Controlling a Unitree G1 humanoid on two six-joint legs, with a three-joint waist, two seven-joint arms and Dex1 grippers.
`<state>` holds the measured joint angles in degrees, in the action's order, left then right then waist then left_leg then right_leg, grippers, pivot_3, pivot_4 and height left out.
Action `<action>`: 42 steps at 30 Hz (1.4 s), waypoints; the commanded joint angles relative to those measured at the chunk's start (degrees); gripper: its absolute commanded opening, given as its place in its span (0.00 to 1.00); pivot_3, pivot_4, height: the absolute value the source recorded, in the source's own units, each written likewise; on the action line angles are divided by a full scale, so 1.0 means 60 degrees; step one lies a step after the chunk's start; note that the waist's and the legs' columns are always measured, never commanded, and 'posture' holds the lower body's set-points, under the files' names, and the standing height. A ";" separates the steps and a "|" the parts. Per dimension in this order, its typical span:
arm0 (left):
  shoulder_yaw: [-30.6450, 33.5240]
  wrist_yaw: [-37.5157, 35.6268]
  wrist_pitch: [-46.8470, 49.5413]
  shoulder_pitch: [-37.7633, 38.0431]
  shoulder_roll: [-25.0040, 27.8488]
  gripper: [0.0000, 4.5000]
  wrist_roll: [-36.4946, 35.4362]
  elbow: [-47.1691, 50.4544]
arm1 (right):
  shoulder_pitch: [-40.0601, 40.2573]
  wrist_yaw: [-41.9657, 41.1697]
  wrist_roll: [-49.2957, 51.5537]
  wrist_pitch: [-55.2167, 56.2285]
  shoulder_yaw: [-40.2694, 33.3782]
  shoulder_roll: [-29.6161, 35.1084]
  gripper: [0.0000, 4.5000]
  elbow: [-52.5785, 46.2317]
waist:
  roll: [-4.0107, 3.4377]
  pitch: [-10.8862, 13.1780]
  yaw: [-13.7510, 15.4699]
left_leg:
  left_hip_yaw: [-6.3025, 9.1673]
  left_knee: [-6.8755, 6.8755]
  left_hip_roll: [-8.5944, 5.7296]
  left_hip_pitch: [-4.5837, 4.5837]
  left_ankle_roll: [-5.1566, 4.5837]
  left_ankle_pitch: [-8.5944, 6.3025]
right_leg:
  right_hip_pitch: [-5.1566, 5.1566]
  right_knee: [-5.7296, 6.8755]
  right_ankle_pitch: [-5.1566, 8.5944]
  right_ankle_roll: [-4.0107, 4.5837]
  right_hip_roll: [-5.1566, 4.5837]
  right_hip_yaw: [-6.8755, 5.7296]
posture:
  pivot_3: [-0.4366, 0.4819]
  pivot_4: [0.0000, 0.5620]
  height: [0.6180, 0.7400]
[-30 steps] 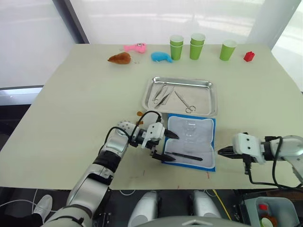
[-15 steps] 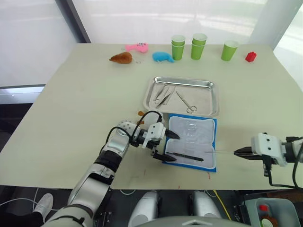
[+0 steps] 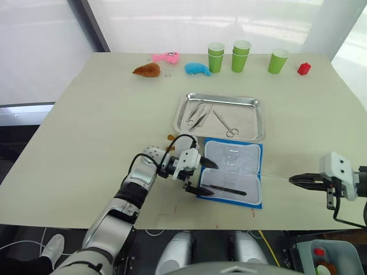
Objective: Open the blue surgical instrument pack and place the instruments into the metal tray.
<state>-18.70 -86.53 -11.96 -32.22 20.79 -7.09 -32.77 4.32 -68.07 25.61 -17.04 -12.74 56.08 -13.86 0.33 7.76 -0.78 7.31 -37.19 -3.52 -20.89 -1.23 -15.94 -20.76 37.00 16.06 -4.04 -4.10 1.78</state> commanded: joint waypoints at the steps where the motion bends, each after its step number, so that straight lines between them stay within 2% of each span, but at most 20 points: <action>1: -0.0651 -0.0201 0.0283 0.0570 0.0121 1.00 0.0642 -0.0794 | -0.1127 0.1274 0.0659 -0.1305 -0.0176 -0.0538 0.01 -0.0303 | -0.0006 -0.0001 -0.0010 | 0.0000 0.0000 0.0000 0.0000 0.0000 0.0000 | 0.0001 0.0000 0.0000 0.0000 0.0000 0.0000 | 0.48 0.27 1.00; 9: -0.0625 -0.0158 0.0307 0.0588 0.0107 1.00 0.0640 -0.0757 | -0.3411 0.3772 0.0843 -0.3835 0.0664 -0.2125 0.01 -0.0288 | -0.0019 -0.0004 0.0029 | 0.0021 0.0006 -0.0002 -0.0014 0.0001 0.0000 | -0.0005 -0.0010 -0.0001 0.0002 -0.0006 -0.0013 | 0.48 0.27 1.00; 13: -0.0618 -0.0131 0.0328 0.0579 0.0093 1.00 0.0637 -0.0744 | -0.4254 0.4673 0.0481 -0.4306 0.1230 -0.2948 0.01 0.0043 | -0.0026 -0.0006 0.0022 | 0.0025 0.0006 -0.0005 -0.0018 0.0001 0.0000 | -0.0009 -0.0010 -0.0002 0.0003 -0.0008 -0.0015 | 0.48 0.27 1.00; 19: -0.0624 -0.0043 0.0400 0.0707 0.0096 1.00 0.0618 -0.0562 | -0.6014 0.6544 -0.0758 -0.4495 0.2392 -0.4918 0.01 0.1899 | -0.0043 -0.0011 -0.0020 | 0.0018 0.0006 -0.0009 -0.0005 0.0001 0.0001 | -0.0013 0.0002 -0.0003 0.0003 -0.0004 -0.0007 | 0.48 0.27 1.00; 31: -0.0636 0.0035 0.0449 0.0793 0.0158 1.00 0.0602 -0.0402 | -0.8163 0.7673 -0.2079 -0.3837 0.2773 -0.6697 0.01 0.5495 | -0.0058 -0.0011 -0.0037 | 0.0019 0.0009 -0.0022 -0.0031 0.0031 0.0019 | -0.0065 0.0023 -0.0003 0.0004 -0.0003 -0.0002 | 0.48 0.27 1.00; 42: -0.0640 0.0054 0.0437 0.0778 0.0167 1.00 0.0612 -0.0409 | -0.8678 0.7737 -0.2672 -0.2971 0.2582 -0.6998 0.01 0.7199 | -0.0066 -0.0008 -0.0051 | 0.0005 0.0007 -0.0025 -0.0032 0.0027 0.0017 | -0.0082 0.0055 -0.0003 0.0005 -0.0004 0.0015 | 0.48 0.27 1.00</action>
<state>-18.53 -85.65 -12.06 -31.06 21.01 -7.48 -31.30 -46.17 -21.36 9.58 -36.38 3.64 14.26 30.11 -0.06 7.71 -1.09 7.30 -37.15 -3.68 -21.08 -1.10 -15.85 -21.29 37.40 16.04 -4.02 -4.12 1.92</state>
